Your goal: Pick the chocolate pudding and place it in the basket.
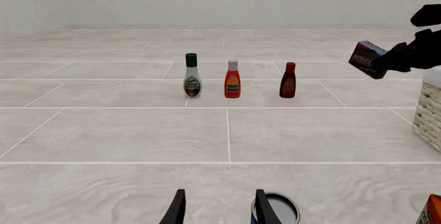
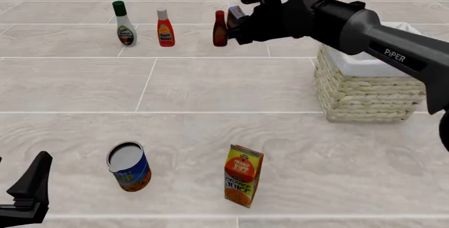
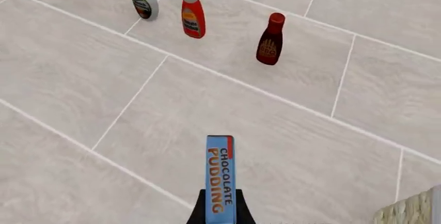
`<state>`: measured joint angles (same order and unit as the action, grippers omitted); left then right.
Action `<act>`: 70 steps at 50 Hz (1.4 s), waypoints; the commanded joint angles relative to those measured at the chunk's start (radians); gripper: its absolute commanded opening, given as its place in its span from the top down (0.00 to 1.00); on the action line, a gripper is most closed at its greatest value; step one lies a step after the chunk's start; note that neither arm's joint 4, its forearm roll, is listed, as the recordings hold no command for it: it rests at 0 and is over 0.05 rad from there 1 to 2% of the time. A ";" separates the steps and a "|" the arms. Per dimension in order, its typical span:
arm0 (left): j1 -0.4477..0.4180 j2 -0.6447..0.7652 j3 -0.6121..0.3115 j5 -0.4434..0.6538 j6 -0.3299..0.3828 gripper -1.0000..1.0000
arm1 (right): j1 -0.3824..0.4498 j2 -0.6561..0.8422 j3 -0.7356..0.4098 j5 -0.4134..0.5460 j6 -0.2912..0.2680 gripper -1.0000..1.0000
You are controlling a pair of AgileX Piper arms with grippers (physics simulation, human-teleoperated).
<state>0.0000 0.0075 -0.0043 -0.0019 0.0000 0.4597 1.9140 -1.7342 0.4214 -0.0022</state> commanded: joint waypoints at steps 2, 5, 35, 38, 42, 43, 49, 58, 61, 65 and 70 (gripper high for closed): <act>0.000 0.000 0.000 0.000 0.000 0.00 | -0.033 -0.064 0.006 0.015 0.022 1.00; 0.000 0.000 0.000 0.000 0.000 0.00 | -0.050 -0.073 0.006 0.020 0.019 1.00; 0.000 0.000 0.000 0.000 0.000 0.00 | -0.215 -0.104 -0.081 0.110 -0.023 1.00; 0.000 0.000 0.000 0.000 0.000 0.00 | -0.230 -0.103 -0.092 0.117 -0.028 1.00; 0.000 0.000 0.000 0.000 0.000 0.00 | -0.256 -0.104 -0.097 0.117 -0.029 1.00; 0.000 0.000 0.000 0.000 0.000 0.00 | -0.261 -0.105 -0.095 0.114 -0.028 1.00; 0.000 0.000 0.000 0.000 0.000 0.00 | -0.296 -0.110 -0.099 0.105 -0.032 1.00; 0.000 0.000 0.000 0.000 0.000 0.00 | -0.348 -0.112 -0.139 0.132 -0.027 1.00; 0.000 0.000 0.000 0.000 0.000 0.00 | -0.367 -0.112 -0.151 0.141 -0.018 1.00; 0.000 0.000 0.000 0.000 0.000 0.00 | -0.384 -0.115 -0.154 0.146 -0.017 1.00; 0.000 0.000 0.000 0.000 0.000 0.00 | -0.411 -0.118 -0.157 0.148 -0.007 1.00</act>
<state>0.0000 0.0075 -0.0043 -0.0019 0.0000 0.1007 1.8019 -1.8712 0.5572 -0.0312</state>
